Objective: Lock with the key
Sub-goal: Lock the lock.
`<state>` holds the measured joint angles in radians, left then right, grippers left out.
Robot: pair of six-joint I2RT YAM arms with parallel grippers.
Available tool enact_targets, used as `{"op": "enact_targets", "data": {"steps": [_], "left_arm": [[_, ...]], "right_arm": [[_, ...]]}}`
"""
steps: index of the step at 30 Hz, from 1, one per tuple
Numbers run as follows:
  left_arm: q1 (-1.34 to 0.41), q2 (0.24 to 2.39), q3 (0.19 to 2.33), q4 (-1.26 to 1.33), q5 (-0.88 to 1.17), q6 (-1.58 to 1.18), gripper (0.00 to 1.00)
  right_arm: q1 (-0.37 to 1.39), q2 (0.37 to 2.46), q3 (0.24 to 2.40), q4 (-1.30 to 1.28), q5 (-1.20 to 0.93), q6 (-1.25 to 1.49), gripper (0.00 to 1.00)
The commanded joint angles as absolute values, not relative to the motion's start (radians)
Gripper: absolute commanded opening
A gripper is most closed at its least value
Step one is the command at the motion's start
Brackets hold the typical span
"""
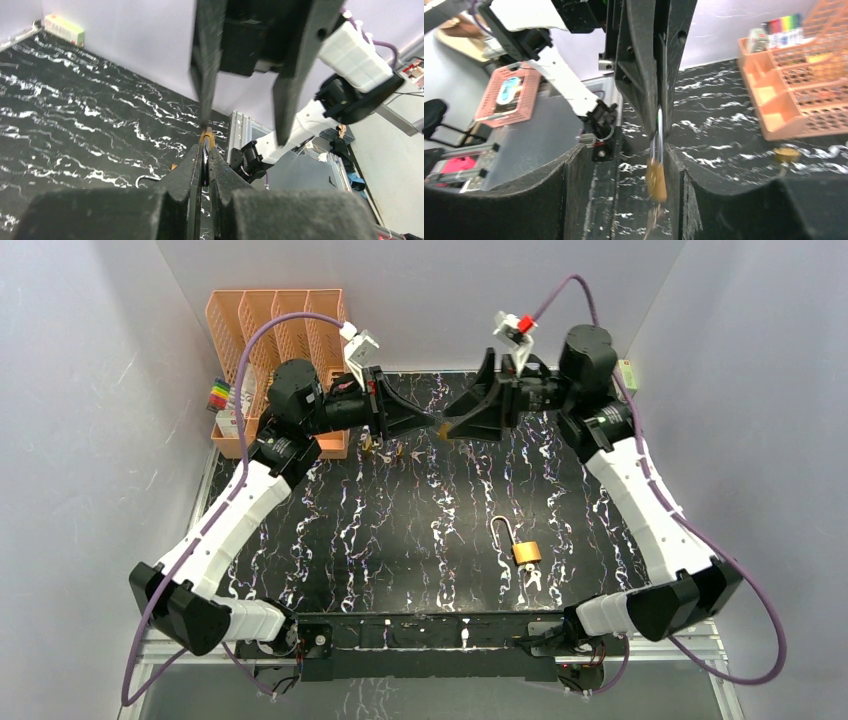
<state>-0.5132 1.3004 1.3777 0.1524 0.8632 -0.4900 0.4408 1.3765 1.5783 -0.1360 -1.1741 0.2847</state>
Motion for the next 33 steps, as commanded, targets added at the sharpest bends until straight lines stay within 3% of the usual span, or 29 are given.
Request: {"op": "enact_targets", "data": {"steps": [1, 12, 33], "left_arm": [[-0.477, 1.309, 1.457, 0.139, 0.898, -0.494, 0.0], [-0.472, 1.325, 1.504, 0.135, 0.902, -0.505, 0.0], [-0.473, 1.342, 1.453, 0.241, 0.924, -0.57, 0.0]], "right_arm": [[0.353, 1.297, 1.505, 0.03, -1.208, 0.348, 0.67], [0.319, 1.275, 1.418, -0.059, -1.174, 0.242, 0.73], [0.334, 1.334, 1.445, -0.025, -1.177, 0.24, 0.66]]}}
